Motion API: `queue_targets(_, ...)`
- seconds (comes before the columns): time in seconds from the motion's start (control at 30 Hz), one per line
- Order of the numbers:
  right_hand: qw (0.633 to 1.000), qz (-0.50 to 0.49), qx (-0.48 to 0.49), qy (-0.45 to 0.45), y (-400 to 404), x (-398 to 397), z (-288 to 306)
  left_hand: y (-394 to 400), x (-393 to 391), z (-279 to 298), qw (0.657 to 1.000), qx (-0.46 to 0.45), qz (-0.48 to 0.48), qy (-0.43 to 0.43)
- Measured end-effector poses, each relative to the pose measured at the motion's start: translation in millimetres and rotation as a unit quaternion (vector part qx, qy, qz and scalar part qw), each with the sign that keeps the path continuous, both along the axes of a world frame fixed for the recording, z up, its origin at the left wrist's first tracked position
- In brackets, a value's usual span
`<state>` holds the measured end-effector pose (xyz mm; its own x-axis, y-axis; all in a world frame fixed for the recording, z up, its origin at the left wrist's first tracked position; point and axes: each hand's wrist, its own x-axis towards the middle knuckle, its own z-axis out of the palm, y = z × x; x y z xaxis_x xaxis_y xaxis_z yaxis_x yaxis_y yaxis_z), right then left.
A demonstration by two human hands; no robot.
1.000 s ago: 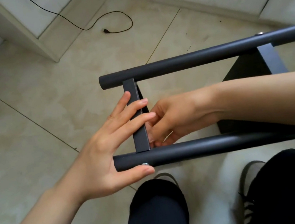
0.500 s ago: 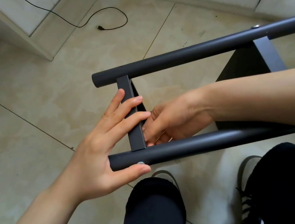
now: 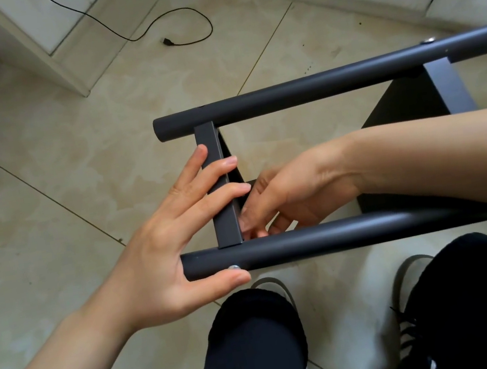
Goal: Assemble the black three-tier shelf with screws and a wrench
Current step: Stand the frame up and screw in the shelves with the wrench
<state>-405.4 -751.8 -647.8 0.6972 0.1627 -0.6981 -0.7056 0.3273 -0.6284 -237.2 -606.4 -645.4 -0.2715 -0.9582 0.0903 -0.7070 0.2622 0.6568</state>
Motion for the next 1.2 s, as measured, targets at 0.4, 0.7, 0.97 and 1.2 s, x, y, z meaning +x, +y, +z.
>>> queue_targets(0.4,1.0,-0.016,-0.012,0.009,2.7,2.8,-0.3,-1.2,-0.3,-1.5,1.0,-0.001,0.001,0.004)
queue_targets(0.7,1.0,-0.018,0.011,0.007,-1.0,0.5,2.4,-1.1,-0.1,-1.1,1.0,-0.001,0.001,0.002)
queue_targets(0.97,0.999,-0.027,0.02,0.012,2.9,1.2,3.4,0.6,-0.3,-0.7,1.0,0.003,0.001,0.002)
queue_targets(1.2,0.999,-0.046,0.005,0.004,6.2,2.8,0.9,-0.5,-0.5,-0.2,1.0,0.004,0.001,0.002)
